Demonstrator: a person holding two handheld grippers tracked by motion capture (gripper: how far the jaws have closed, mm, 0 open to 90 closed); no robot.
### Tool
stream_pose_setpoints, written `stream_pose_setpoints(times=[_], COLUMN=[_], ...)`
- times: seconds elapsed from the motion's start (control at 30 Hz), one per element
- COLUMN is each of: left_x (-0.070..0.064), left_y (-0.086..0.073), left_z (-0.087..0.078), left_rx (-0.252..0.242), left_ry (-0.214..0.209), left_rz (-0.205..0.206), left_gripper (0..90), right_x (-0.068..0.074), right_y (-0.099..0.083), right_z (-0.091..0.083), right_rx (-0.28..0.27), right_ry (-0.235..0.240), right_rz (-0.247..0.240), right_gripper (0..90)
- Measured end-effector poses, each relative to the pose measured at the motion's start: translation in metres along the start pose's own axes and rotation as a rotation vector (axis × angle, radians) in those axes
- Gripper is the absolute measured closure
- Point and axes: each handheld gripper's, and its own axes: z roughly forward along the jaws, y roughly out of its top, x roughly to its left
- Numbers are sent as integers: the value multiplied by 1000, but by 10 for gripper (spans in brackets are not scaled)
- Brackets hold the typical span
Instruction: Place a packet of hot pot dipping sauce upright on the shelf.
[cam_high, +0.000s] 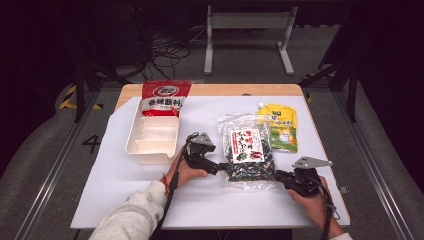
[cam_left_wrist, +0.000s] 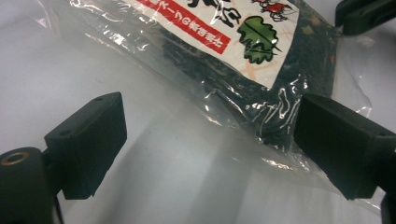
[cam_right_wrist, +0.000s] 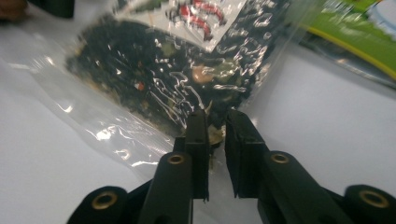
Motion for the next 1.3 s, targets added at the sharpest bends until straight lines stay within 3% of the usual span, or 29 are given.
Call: stream_pose_setpoints(times=[0.13, 0.4, 0.53, 0.67, 0.83, 0.97, 1.03, 1.17, 1.2, 1.23, 1.3], left_x=[4, 13, 11, 8, 10, 15, 16, 16, 17, 18, 17], left_y=[2, 9, 14, 19, 31, 44, 48, 47, 47, 46, 45], left_z=[2, 15, 17, 22, 24, 30, 36, 36, 33, 28, 25], left_rx=[-2, -10, -22, -29, -50, -56, -43, -66, -85, -107, -115], left_ry=[2, -65, -90, -107, -113, -116, -124, -141, -159, -178, -181], left_rz=[-22, -99, -80, -47, -65, -104, -106, -107, -111, -98, -94], left_gripper=[99, 72, 136, 192, 181, 190, 273, 424, 424, 531, 591], right_x=[-1, -2, -4, -5, -2, -1, 0, -1, -1, -2, -2], right_y=[-1, -1, -1, -3, -3, -3, -4, -4, -5, -5, -5], right_z=[5, 8, 9, 9, 9, 9, 9, 8, 8, 8, 8], right_rx=[9, 16, 20, 3, 4, 5, 3, -2, -4, -8, -9], right_ry=[-2, 4, 20, 20, 9, 5, 1, 4, 5, 10, 11], right_rz=[0, -32, -36, -77, -112, -122, -136, -134, -133, -126, -125], right_gripper=[802, 813, 814, 815, 823, 827, 828, 828, 828, 827, 826])
